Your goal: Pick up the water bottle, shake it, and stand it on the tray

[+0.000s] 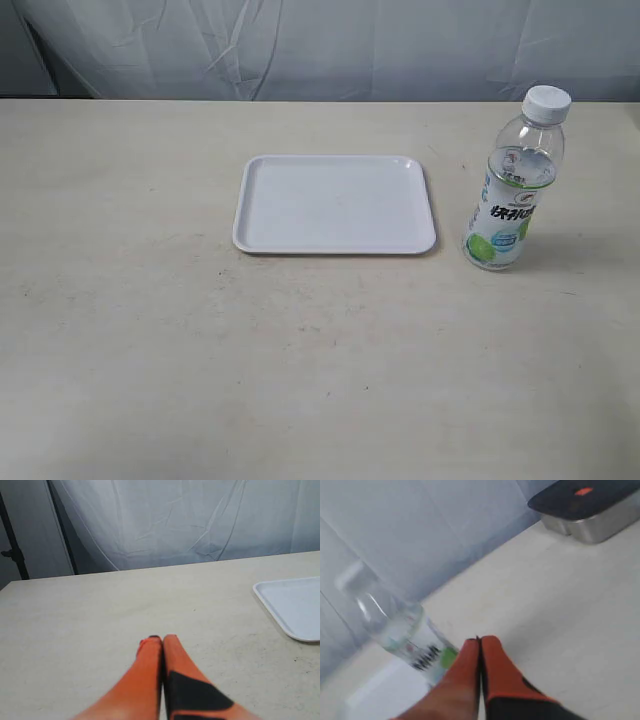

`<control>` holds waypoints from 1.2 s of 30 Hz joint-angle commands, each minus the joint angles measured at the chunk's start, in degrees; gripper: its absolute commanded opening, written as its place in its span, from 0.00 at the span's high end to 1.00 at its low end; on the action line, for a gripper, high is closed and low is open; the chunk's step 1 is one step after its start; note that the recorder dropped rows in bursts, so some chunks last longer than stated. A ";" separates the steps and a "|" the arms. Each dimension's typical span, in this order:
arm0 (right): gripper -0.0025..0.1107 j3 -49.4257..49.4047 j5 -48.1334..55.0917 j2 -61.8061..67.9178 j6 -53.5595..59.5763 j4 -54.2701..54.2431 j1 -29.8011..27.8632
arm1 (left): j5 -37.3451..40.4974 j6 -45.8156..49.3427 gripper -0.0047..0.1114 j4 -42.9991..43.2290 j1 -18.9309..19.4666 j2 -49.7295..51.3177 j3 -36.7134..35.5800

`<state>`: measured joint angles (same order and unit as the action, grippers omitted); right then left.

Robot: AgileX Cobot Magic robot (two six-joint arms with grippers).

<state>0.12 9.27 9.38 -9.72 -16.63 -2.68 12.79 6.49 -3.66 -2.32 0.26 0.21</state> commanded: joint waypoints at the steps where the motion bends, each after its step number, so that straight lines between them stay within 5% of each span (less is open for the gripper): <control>1: 0.95 -0.12 -10.31 0.25 -7.40 -28.46 0.16 | -0.81 0.01 0.96 -0.01 -0.02 -0.26 -0.21; 15: 0.95 -0.12 -3.25 0.25 -5.31 -30.10 0.16 | -0.81 0.01 0.96 -0.01 -0.02 -0.26 -0.21; 18: 0.95 -0.12 3.52 0.25 -6.20 -41.97 0.16 | -0.81 0.01 0.96 -0.01 -0.02 -0.26 -0.21; 25: 0.95 12.95 24.80 0.78 70.16 -66.00 0.68 | -0.81 0.01 0.96 -0.01 -0.02 -0.26 -0.21; 32: 0.93 21.75 19.84 18.40 62.24 -45.22 0.68 | -0.81 0.01 0.96 -0.01 -0.02 -0.26 -0.21; 36: 0.67 25.11 19.05 33.72 61.29 -44.14 0.68 | -0.81 0.12 0.96 -0.01 -0.02 -0.26 -0.21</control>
<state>22.89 29.29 33.61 52.53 -63.00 -2.07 12.79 6.49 -3.66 -2.32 0.26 0.21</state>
